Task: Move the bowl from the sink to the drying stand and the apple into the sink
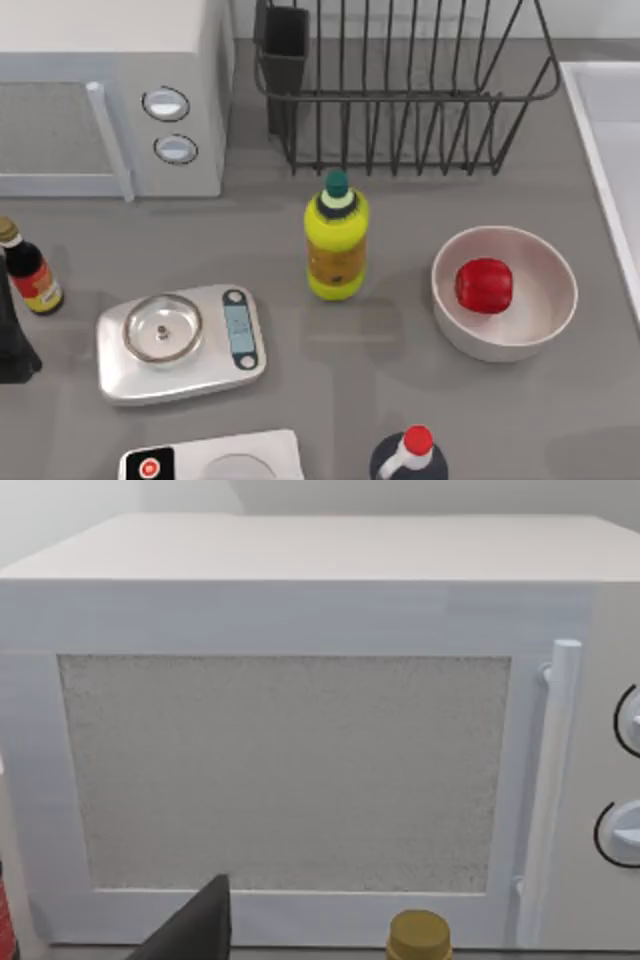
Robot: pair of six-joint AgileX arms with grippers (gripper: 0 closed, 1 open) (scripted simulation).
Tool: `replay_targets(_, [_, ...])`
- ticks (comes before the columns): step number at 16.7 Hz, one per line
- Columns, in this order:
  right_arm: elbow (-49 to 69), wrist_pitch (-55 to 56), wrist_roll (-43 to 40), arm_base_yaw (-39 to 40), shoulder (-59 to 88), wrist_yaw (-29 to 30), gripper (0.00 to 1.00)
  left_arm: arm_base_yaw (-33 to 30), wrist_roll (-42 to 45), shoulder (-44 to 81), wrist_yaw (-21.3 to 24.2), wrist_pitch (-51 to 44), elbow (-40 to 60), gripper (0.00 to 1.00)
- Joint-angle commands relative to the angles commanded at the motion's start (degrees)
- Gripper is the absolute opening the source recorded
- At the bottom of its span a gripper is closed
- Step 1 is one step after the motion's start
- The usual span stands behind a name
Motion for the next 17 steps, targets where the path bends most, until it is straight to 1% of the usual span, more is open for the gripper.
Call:
replay_targets(4, [0.6, 1.8, 1.8, 2.1, 0.5, 1.3, 0.00, 0.0, 0.0, 0.0, 0.0, 0.0, 0.0, 1.00])
replay_targets(7, [2.0, 8.1, 7.2, 9.3, 1.7, 5.7, 0.00, 0.0, 0.0, 0.0, 0.0, 0.0, 0.0, 1.00])
replay_targets(10, [3.4, 18.2, 14.7, 21.9, 3.5, 12.5, 0.00, 0.0, 0.0, 0.0, 0.0, 0.0, 0.0, 1.00])
replay_targets(17, [4.6, 51.3, 32.1, 58.9, 7.4, 31.8, 0.00, 0.0, 0.0, 0.0, 0.0, 0.0, 0.0, 1.00])
